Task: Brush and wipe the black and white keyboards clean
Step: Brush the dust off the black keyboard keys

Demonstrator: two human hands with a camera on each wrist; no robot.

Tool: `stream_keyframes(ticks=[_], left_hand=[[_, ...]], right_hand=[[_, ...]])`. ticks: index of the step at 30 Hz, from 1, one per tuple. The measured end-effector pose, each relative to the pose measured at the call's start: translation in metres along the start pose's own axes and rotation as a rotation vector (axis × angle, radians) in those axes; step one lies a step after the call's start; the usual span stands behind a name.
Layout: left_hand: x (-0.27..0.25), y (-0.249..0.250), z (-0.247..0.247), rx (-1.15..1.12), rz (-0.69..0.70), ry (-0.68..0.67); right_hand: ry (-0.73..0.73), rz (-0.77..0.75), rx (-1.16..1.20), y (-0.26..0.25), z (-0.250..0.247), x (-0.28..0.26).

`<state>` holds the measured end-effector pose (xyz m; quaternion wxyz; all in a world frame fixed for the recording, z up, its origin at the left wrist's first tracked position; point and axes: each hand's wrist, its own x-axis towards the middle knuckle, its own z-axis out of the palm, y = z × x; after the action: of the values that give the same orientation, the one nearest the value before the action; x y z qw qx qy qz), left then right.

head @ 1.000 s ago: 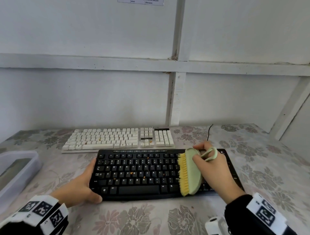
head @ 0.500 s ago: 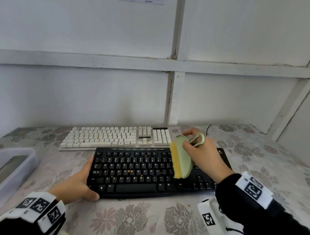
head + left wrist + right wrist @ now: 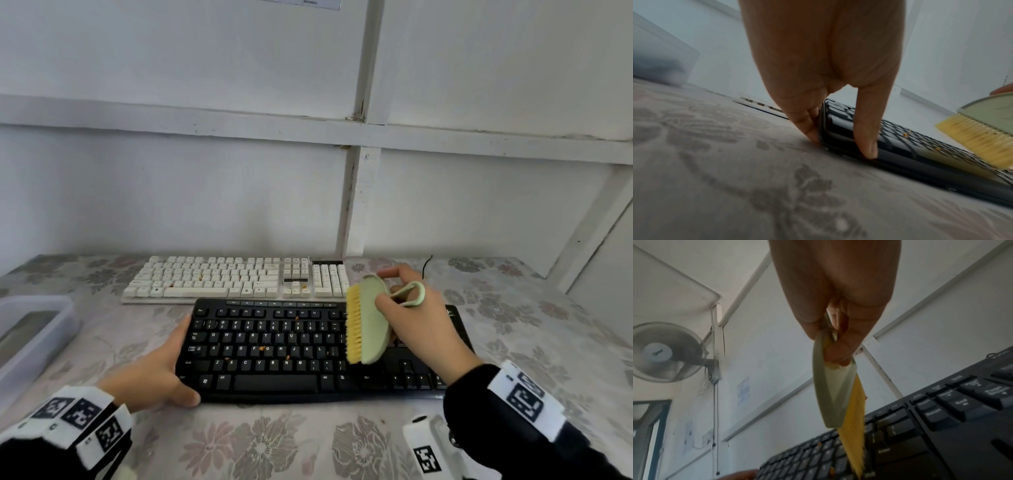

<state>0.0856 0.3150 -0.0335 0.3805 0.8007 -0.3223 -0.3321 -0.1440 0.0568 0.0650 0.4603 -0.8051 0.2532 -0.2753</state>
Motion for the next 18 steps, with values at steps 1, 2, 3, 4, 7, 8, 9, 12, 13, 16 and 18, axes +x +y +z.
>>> stream_keyframes(ticks=[1, 2, 3, 4, 7, 8, 9, 12, 13, 16, 18], left_hand=[[0.0, 0.0, -0.001, 0.004, -0.006, -0.003], [0.0, 0.0, -0.001, 0.01, -0.013, -0.004], [0.0, -0.001, -0.001, 0.016, -0.018, -0.001], [0.0, -0.002, -0.002, 0.017, -0.021, 0.0], [0.001, -0.001, -0.001, -0.008, -0.023, -0.002], [0.001, -0.001, 0.0, -0.015, -0.019, -0.001], [0.001, 0.0, 0.0, -0.02, -0.013, -0.001], [-0.001, 0.004, 0.002, -0.044, 0.006, 0.0], [-0.002, 0.005, 0.002, -0.049, 0.008, 0.002], [-0.003, 0.006, 0.002, -0.044, -0.006, -0.004], [-0.003, 0.006, 0.001, -0.039, -0.01, 0.002]], right_hand=[[-0.033, 0.014, -0.028, 0.002, 0.003, -0.001], [-0.08, 0.039, -0.054, 0.003, 0.005, -0.003], [-0.131, 0.065, -0.069, 0.004, 0.006, -0.005], [-0.178, 0.085, -0.079, 0.004, 0.006, -0.007], [-0.254, 0.11, -0.116, -0.003, 0.002, -0.009], [-0.232, 0.109, -0.103, -0.004, 0.001, -0.007], [-0.188, 0.099, -0.078, -0.006, 0.001, -0.005], [-0.059, 0.061, -0.027, -0.005, 0.002, 0.001], [-0.053, 0.067, -0.021, -0.004, 0.003, 0.001], [-0.142, 0.121, -0.058, 0.001, 0.004, -0.005], [-0.233, 0.139, -0.095, 0.001, 0.001, -0.011]])
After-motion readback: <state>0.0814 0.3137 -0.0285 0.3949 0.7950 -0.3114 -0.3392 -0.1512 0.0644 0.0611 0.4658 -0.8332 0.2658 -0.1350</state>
